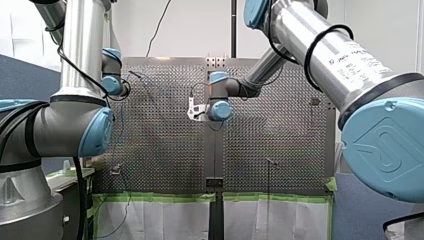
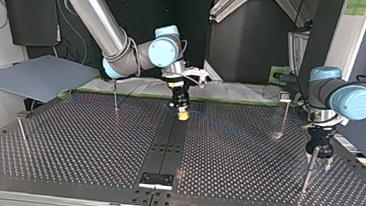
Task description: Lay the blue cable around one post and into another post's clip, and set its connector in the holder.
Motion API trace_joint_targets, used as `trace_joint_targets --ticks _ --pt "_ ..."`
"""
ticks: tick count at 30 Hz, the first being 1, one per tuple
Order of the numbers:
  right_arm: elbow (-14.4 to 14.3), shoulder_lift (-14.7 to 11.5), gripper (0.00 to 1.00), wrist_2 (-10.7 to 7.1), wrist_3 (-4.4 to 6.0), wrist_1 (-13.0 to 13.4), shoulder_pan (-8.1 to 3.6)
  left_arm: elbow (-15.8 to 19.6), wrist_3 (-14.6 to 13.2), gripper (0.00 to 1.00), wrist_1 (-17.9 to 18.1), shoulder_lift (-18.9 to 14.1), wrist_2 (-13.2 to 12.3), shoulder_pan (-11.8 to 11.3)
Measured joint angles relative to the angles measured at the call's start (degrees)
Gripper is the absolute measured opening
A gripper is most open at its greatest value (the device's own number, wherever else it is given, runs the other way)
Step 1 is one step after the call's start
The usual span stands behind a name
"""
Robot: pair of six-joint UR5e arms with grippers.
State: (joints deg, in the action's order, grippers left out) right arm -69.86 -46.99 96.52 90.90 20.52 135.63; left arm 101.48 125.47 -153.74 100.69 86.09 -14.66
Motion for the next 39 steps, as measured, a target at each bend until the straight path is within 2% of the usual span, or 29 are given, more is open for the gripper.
trace_joint_targets --ticks 14,24,39 --pt "-5.55 0.00 0.00 0.67 0.24 3.31 -1.61 0.01 0.03 1.00 0.01 0.03 -0.08 0.23" --pt "-7.53 0.00 0.00 0.77 0.30 4.19 -2.67 0.01 0.03 1.00 0.01 0.01 -0.06 0.26" --pt "-12.20 0.01 0.00 0.96 0.52 7.56 -4.34 0.01 0.03 1.00 0.01 0.02 -0.10 0.26"
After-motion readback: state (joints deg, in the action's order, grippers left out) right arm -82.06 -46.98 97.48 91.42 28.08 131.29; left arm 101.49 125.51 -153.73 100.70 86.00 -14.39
